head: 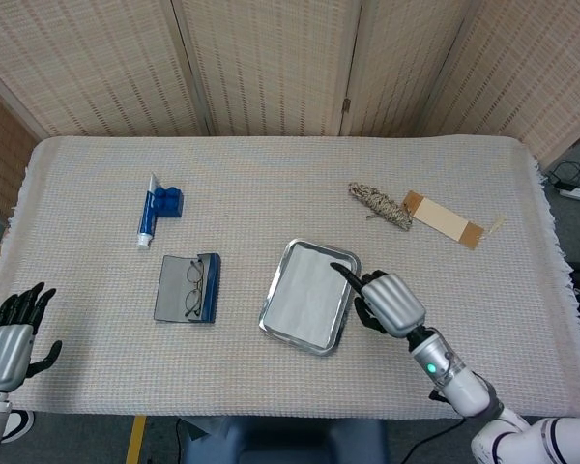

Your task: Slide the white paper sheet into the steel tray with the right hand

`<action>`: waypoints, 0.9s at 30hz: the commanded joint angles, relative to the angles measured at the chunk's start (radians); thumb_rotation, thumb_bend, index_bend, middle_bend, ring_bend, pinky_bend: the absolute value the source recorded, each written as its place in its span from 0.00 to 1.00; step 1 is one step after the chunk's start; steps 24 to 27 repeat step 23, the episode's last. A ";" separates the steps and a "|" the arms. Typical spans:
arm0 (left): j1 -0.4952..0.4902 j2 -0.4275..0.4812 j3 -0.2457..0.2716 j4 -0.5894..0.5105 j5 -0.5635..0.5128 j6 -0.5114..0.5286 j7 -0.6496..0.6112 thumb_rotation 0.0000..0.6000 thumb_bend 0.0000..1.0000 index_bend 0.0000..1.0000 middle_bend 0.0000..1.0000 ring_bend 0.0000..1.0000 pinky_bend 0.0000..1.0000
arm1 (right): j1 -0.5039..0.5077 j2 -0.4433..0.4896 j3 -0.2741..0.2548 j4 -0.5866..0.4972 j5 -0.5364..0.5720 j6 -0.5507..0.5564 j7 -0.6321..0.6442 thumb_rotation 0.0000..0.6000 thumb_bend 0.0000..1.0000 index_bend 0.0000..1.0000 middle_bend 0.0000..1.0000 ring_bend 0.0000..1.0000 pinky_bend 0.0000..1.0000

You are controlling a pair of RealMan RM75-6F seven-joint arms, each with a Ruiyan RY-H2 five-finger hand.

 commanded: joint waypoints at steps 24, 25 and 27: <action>0.017 -0.018 0.017 0.013 0.084 0.072 0.009 1.00 0.44 0.00 0.00 0.00 0.00 | -0.494 0.130 -0.090 0.173 -0.192 0.373 0.030 1.00 0.40 0.00 0.00 0.00 0.00; 0.017 -0.018 0.017 0.013 0.084 0.072 0.009 1.00 0.44 0.00 0.00 0.00 0.00 | -0.494 0.130 -0.090 0.173 -0.192 0.373 0.030 1.00 0.40 0.00 0.00 0.00 0.00; 0.017 -0.018 0.017 0.013 0.084 0.072 0.009 1.00 0.44 0.00 0.00 0.00 0.00 | -0.494 0.130 -0.090 0.173 -0.192 0.373 0.030 1.00 0.40 0.00 0.00 0.00 0.00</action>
